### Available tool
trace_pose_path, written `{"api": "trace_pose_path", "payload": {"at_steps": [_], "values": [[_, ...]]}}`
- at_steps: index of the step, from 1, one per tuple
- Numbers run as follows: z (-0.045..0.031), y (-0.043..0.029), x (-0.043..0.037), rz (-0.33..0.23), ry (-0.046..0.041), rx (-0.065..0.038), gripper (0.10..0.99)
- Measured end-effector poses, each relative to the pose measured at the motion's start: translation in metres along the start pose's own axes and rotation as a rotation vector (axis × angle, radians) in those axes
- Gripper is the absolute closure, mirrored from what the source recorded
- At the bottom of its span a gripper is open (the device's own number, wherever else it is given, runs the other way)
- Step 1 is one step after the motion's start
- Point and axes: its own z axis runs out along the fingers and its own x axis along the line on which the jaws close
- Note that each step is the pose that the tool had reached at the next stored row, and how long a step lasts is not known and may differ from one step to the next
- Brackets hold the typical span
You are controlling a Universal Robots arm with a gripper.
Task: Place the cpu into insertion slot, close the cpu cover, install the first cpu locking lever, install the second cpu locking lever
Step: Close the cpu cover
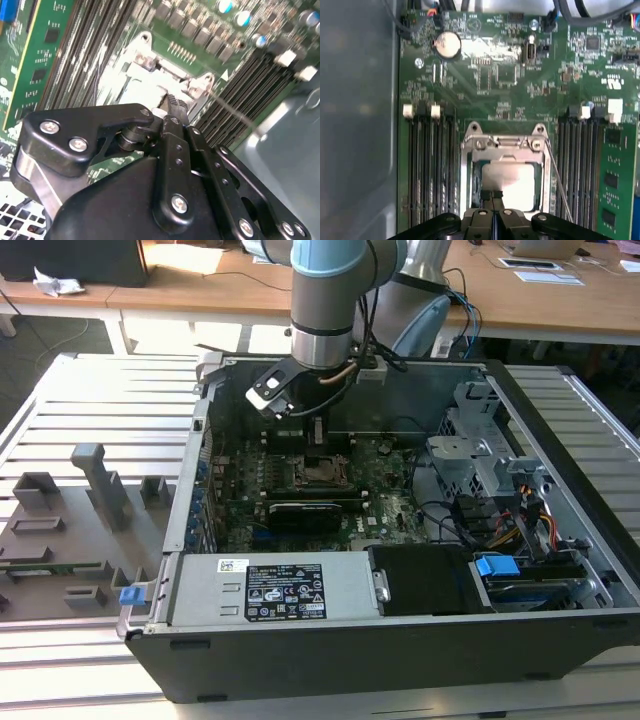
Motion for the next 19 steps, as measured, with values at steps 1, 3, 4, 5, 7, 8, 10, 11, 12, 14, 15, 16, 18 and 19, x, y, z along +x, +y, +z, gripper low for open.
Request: {"api": "trace_pose_path", "payload": {"at_steps": [1, 3, 4, 5, 7, 8, 10, 11, 12, 14, 15, 16, 18, 19], "values": [[0.0000, 0.0031, -0.0001, 0.000, 0.0010, 0.002, 0.980], [-0.0001, 0.0127, -0.0003, -0.001, 0.0050, 0.007, 0.980], [-0.0002, 0.0156, -0.0004, -0.001, 0.0067, 0.009, 0.980], [-0.0003, 0.0198, -0.0004, -0.001, 0.0092, 0.010, 0.980], [-0.0040, 0.0211, -0.0006, -0.001, 0.0093, 0.011, 0.980], [-0.0065, 0.0211, -0.0007, -0.001, 0.0093, 0.011, 0.980], [-0.0195, 0.0210, -0.0014, -0.001, 0.0093, 0.011, 0.980], [-0.0196, 0.0205, -0.0031, -0.001, 0.0111, 0.011, 0.980], [-0.0195, 0.0198, -0.0057, -0.001, 0.0133, 0.011, 0.980], [-0.0193, 0.0188, -0.0124, -0.001, 0.0177, 0.011, 0.980], [-0.0190, 0.0184, -0.0172, -0.001, 0.0193, 0.011, 0.980], [-0.0189, 0.0180, -0.0211, -0.001, 0.0203, 0.011, 0.980], [-0.0185, 0.0173, -0.0291, -0.001, 0.0220, 0.011, 0.980], [-0.0182, 0.0166, -0.0353, -0.001, 0.0230, 0.011, 0.980]]}}
